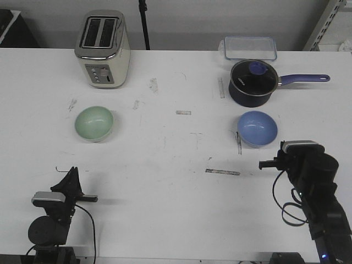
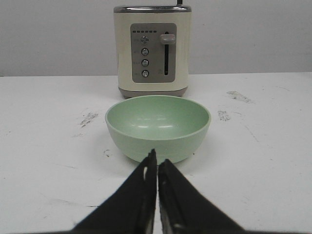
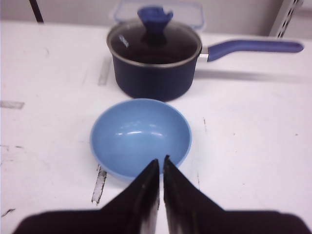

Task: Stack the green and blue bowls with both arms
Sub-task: 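Reach the right gripper forward to the rim of the blue bowl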

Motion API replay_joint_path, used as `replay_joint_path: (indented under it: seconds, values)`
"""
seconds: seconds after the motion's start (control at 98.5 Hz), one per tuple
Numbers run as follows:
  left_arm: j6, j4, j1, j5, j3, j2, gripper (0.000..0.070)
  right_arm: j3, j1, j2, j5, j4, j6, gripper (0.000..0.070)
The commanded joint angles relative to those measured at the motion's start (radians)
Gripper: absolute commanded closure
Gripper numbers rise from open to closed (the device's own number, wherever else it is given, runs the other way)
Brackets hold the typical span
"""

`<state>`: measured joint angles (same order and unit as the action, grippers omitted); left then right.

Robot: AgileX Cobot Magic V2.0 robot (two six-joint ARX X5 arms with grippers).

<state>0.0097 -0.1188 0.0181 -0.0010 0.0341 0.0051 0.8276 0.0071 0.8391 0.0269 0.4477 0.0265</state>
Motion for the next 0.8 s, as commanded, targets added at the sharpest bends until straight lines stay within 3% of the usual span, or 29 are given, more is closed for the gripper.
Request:
replay_joint_path:
  seconds: [0.0,0.274,0.558,0.609,0.792]
  values:
    - [0.005,-0.013,0.002,0.0,-0.023,-0.002,0.0699,0.068,-0.001,0.064,-0.003,0.008,0.003,0.0689]
    - [0.005,-0.013,0.002,0.0,-0.023,-0.002,0.0699,0.278,-0.015,0.309,-0.004,0.116,-0.005,0.0689]
    - [0.005,-0.013,0.002,0.0,-0.023,-0.002,0.0699,0.552,-0.031,0.592,0.003,0.405,-0.108,0.0675]
    - [0.005,-0.013,0.002,0.0,-0.023,-0.002,0.0699,0.598,-0.041,0.645,0.003,0.46,-0.108,0.0649]
    - [0.005,-0.013,0.002,0.0,-0.023,-0.002,0.0699,0.718,-0.069,0.8,0.003,0.597,-0.102,0.046]
